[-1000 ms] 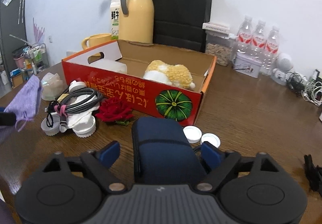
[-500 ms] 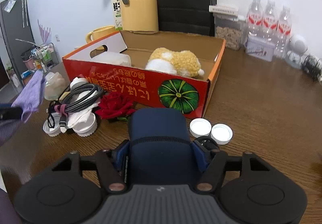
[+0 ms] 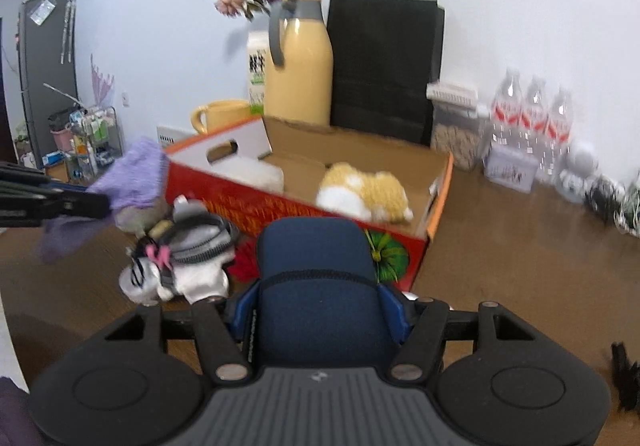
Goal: Organize objects
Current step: 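Carry the purple pouch and navy case into the cardboard box and release both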
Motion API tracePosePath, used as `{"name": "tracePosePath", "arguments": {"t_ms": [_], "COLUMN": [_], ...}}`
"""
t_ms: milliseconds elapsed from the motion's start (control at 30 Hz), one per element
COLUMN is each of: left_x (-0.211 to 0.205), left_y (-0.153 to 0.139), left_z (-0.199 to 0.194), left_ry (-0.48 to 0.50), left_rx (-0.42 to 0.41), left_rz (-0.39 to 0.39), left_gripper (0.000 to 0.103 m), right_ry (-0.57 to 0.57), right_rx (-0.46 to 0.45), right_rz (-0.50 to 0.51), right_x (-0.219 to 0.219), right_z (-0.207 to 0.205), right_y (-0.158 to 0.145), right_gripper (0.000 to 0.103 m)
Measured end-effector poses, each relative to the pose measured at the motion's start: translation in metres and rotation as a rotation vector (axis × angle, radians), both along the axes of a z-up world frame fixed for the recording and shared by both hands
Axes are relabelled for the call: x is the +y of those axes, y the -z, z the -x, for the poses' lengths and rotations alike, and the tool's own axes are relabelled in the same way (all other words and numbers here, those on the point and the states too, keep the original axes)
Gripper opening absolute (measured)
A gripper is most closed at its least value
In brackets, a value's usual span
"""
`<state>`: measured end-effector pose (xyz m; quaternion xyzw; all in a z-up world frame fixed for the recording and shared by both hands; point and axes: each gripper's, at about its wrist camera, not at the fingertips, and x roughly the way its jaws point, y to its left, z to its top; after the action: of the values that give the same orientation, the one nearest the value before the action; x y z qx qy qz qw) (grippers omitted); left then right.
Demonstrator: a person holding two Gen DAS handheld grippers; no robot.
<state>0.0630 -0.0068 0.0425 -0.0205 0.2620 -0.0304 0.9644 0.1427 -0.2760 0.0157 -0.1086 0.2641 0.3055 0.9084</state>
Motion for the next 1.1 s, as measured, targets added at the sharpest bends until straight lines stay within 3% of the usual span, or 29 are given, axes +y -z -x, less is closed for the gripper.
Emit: {"name": "tracePosePath", "arguments": {"t_ms": [200, 500, 833, 1100], "left_x": [0.005, 0.022, 0.043, 0.049], "left_y": [-0.017, -0.023, -0.006, 0.013], "left_z": [-0.034, -0.11, -0.184, -0.201], "left_ry": [-0.017, -0.076, -0.152, -0.162], "left_rx": [-0.051, -0.071, -0.014, 0.033], "left_rz": [0.019, 0.086, 0.116, 0.101], "left_gripper": [0.012, 0.012, 0.012, 0.012], "right_ry": [0.005, 0.046, 0.138, 0.217], "right_rx": [-0.061, -0.09, -0.066, -0.046], "right_rz": [-0.04, -0.116, -0.068, -0.046], "right_x": [0.014, 0.06, 0.137, 0.148], "right_z": [-0.008, -0.058, -0.123, -0.149], "right_y": [-0.021, -0.034, -0.011, 0.009], "right_gripper": [0.062, 0.062, 0.061, 0.061]}}
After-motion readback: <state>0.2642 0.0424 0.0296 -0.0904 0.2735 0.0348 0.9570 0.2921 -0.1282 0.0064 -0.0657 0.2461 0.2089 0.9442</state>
